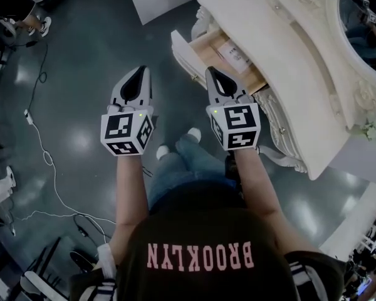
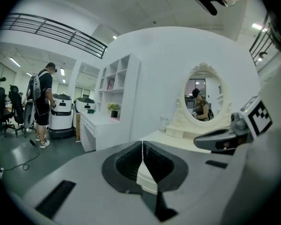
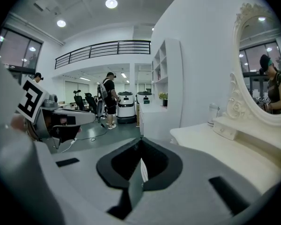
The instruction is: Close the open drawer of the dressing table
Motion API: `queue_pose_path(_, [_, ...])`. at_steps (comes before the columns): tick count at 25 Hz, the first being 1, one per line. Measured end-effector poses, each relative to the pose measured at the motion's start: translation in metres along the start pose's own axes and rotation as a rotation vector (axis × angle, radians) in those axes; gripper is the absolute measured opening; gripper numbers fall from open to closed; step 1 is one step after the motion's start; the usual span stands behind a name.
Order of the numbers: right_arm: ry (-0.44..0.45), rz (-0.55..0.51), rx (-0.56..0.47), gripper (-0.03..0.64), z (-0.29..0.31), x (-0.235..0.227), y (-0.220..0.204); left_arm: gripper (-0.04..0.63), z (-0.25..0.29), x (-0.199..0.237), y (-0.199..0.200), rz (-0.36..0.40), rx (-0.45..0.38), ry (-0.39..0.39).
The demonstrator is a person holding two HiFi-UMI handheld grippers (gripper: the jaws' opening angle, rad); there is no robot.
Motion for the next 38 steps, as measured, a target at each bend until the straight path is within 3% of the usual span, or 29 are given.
queue_pose_path(7, [-0.065, 0.030, 0.005, -0.003, 0.013, 0.000, 0.000, 0.006, 0.015, 0.023, -0.005, -0.006, 0.019, -0.055])
queue_pose_path(19, [-0.261, 0.194, -0.014, -0.002, 0.042, -0.005, -0.005, 0.006, 0.077, 0.031, -0.002, 0.110, 0.028, -0.352])
queue_pose_path(27, [-0.361, 0.266, -0.012, -0.003, 0.051, -0.014, -0.020, 0.006, 0.106, 0.025, -0.024, 0.129, 0.056, -0.494])
queue_pose_path(34, [-0.383, 0.291, 0.025, 0.001, 0.069, -0.018, -0.051, 0.006, 0.127, 0.019, -0.044, 0.151, 0.083, -0.589])
queue_pose_path(36, [-0.379, 0.306, 0.047, 0.057, 0.074, -0.014, -0.064, 0.006, 0.131, 0.018, -0.049, 0.150, 0.091, -0.605])
queue_pose_path(38, [-0.385, 0.322, 0.070, 0.072, 0.079, -0.012, -0.077, 0.006, 0.133, 0.017, -0.054, 0.154, 0.098, -0.620])
Point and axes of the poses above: the fingertips, and each gripper's own axes: z forward along the fingers, x to its left, y out of its top, the point moved 4 cm from there along -z, backward along the fingers, and after that the axes turned 15 degrees about z, right-handed, at the moved point
